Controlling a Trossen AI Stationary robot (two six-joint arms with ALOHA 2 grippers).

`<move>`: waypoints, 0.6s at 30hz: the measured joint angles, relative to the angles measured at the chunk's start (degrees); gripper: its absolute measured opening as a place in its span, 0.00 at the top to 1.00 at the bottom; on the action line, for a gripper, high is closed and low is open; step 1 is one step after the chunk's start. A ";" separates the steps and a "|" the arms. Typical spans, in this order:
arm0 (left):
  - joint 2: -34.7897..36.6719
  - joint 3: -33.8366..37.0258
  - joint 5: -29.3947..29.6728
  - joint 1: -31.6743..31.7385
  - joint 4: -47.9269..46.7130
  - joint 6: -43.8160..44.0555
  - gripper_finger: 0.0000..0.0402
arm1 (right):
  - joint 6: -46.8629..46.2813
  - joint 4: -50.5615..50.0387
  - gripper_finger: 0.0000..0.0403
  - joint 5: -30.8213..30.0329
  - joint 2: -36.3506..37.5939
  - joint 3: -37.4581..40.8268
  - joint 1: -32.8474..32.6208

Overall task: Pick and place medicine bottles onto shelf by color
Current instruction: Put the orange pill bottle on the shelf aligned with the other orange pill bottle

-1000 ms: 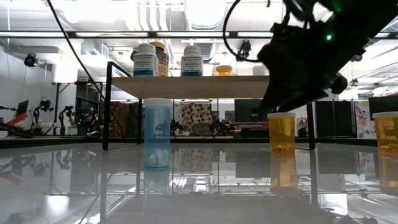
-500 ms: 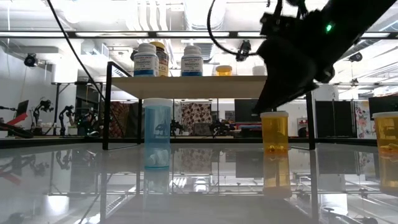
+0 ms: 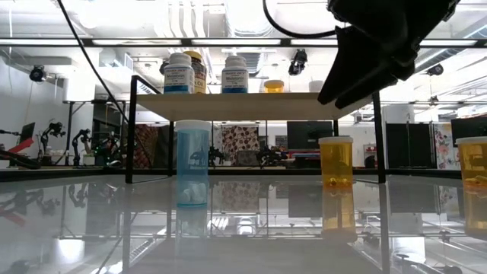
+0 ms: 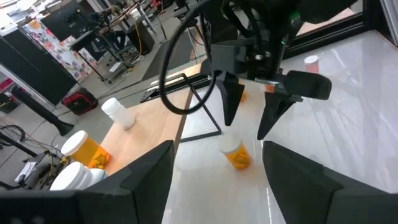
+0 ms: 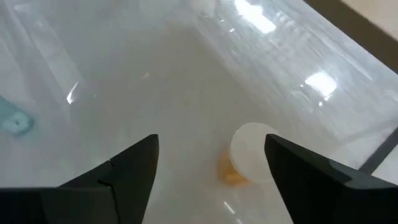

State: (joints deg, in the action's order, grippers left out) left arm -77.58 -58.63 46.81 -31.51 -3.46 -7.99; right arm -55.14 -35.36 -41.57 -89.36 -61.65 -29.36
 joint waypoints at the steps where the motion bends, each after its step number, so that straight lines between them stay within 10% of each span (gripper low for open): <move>1: 0.00 0.00 0.00 0.00 0.02 -0.15 0.43 | -1.51 -0.45 0.28 -0.12 0.00 0.00 0.00; 18: 0.00 0.00 0.00 0.02 0.17 -1.74 0.43 | -20.08 -7.87 0.29 -6.08 -5.93 0.28 1.63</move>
State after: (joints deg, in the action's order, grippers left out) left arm -77.58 -58.63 46.81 -31.48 -3.29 -9.73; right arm -75.22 -43.22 -47.65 -95.29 -61.36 -27.74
